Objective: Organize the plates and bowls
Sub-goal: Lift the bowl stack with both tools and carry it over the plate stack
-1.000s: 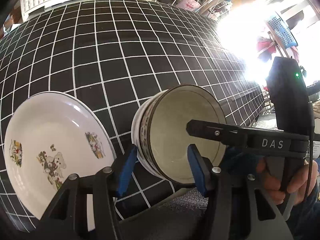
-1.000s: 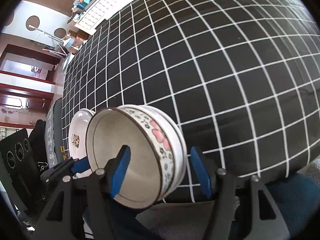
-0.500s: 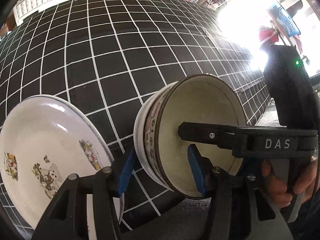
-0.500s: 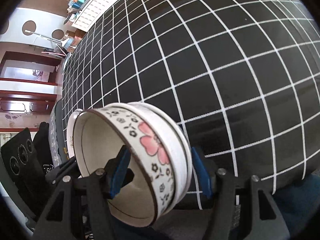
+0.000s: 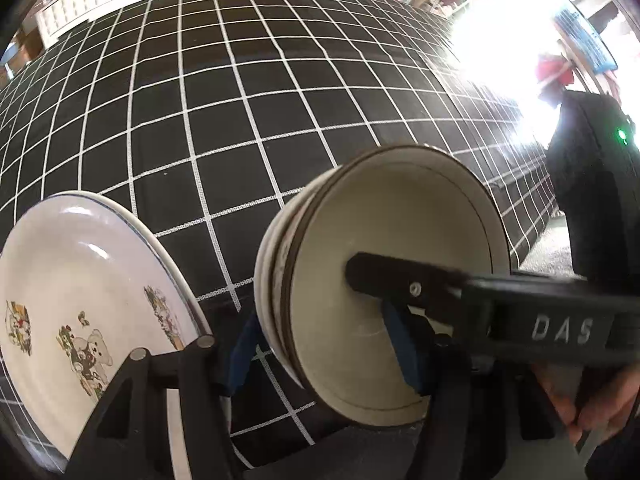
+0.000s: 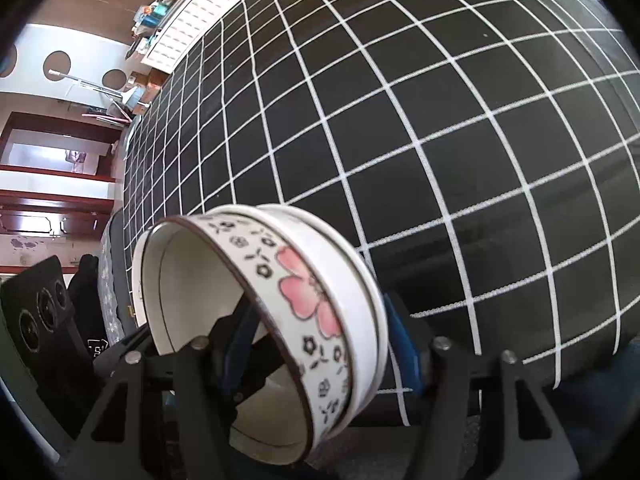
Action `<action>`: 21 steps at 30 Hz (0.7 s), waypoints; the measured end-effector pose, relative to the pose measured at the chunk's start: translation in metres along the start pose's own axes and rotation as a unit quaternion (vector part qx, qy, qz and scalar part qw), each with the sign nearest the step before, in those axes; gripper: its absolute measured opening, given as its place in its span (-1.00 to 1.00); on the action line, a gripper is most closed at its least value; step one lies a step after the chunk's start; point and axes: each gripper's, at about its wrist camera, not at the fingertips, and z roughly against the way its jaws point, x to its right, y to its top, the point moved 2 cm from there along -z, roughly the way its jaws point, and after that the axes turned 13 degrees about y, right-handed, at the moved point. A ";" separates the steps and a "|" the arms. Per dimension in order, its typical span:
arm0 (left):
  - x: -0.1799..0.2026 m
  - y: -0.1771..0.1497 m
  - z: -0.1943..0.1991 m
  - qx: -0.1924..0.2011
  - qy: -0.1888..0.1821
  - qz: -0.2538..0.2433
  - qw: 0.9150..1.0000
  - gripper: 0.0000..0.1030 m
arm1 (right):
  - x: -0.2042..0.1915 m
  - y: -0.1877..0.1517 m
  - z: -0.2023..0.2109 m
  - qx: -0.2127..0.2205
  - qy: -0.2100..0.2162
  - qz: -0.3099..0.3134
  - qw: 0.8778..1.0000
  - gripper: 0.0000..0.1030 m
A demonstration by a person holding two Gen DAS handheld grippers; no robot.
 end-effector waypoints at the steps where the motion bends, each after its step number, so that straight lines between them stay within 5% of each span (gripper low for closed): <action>1: 0.002 0.000 0.000 0.001 0.001 0.000 1.000 0.13 | 0.000 -0.001 0.001 0.000 -0.002 0.002 1.000 0.27; 21: 0.026 -0.005 0.038 0.041 0.009 0.017 0.999 0.13 | -0.045 -0.008 0.014 0.016 -0.028 0.029 0.999 0.27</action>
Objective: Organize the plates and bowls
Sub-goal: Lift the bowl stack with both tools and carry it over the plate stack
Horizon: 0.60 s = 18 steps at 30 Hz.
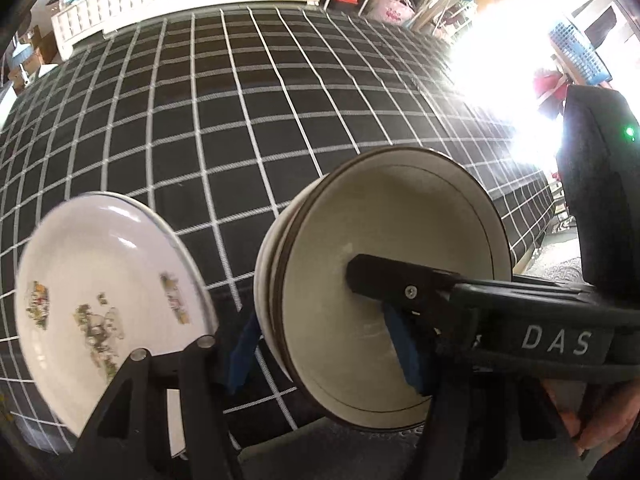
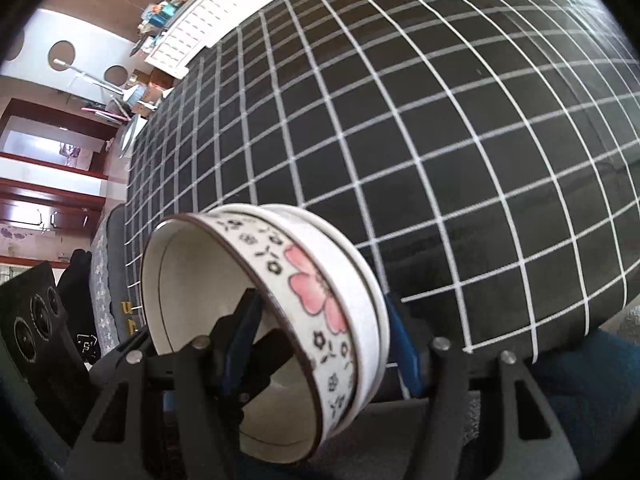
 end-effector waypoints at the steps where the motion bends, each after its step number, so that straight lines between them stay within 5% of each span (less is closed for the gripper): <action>1: -0.002 0.001 0.005 0.005 0.002 0.003 1.000 0.13 | -0.007 0.001 0.001 -0.001 0.002 0.006 1.000 0.26; 18: -0.110 0.003 0.058 0.031 0.041 0.109 0.993 0.13 | -0.112 0.018 -0.065 -0.060 0.010 0.078 0.995 0.24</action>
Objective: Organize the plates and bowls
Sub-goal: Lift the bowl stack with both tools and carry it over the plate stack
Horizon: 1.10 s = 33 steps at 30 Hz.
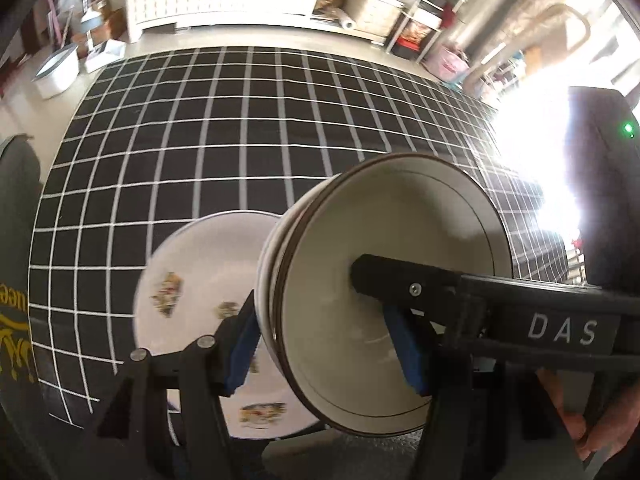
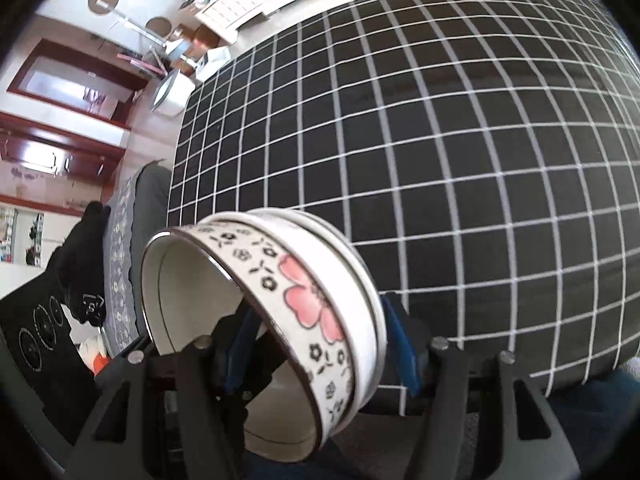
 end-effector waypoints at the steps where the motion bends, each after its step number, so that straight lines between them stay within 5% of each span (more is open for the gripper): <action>1: -0.007 0.000 -0.002 -0.002 0.002 0.006 1.000 0.13 | -0.003 0.001 -0.006 -0.005 0.000 0.002 1.000 0.24; 14: -0.045 -0.021 -0.031 -0.035 0.005 0.043 0.998 0.13 | -0.008 0.003 -0.061 -0.064 -0.016 -0.001 0.998 0.23; 33: -0.056 -0.025 -0.030 -0.023 0.007 0.046 0.999 0.12 | 0.001 0.004 -0.061 -0.070 0.011 -0.005 0.997 0.22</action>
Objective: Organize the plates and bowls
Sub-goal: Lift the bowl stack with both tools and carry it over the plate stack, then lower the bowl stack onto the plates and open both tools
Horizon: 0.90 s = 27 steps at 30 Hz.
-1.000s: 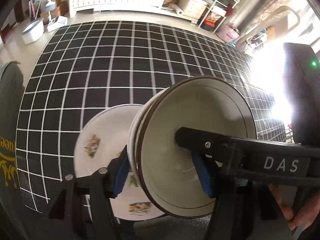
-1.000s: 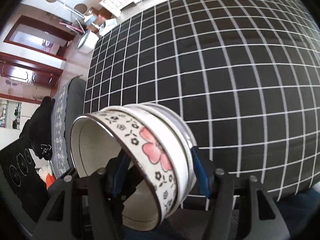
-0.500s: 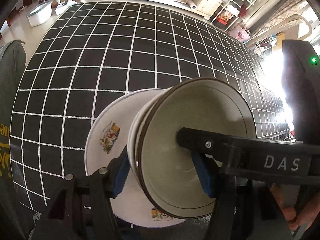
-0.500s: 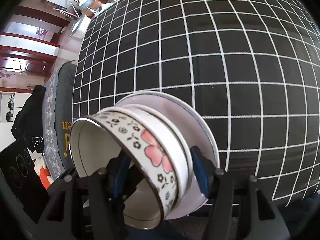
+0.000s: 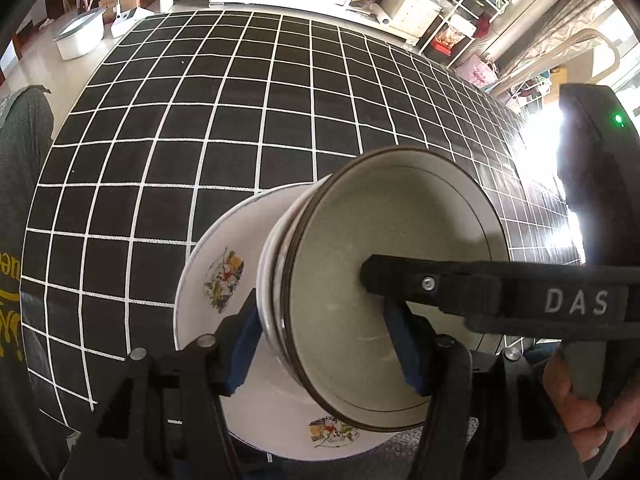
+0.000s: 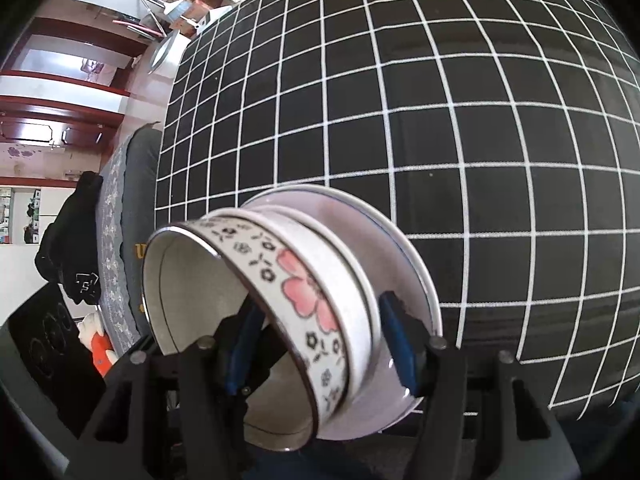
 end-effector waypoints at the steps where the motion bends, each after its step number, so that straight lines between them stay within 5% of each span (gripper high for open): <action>1: 0.000 -0.001 0.000 0.000 0.002 0.001 1.000 0.12 | -0.001 0.000 0.002 0.003 -0.004 0.005 1.000 0.22; 13: -0.003 -0.006 0.040 0.046 0.031 0.017 0.998 0.12 | -0.020 -0.013 0.029 0.034 -0.023 0.079 0.996 0.23; 27: 0.023 -0.026 0.131 0.161 0.083 -0.014 0.983 0.12 | -0.068 -0.053 0.099 0.146 -0.071 0.213 0.964 0.23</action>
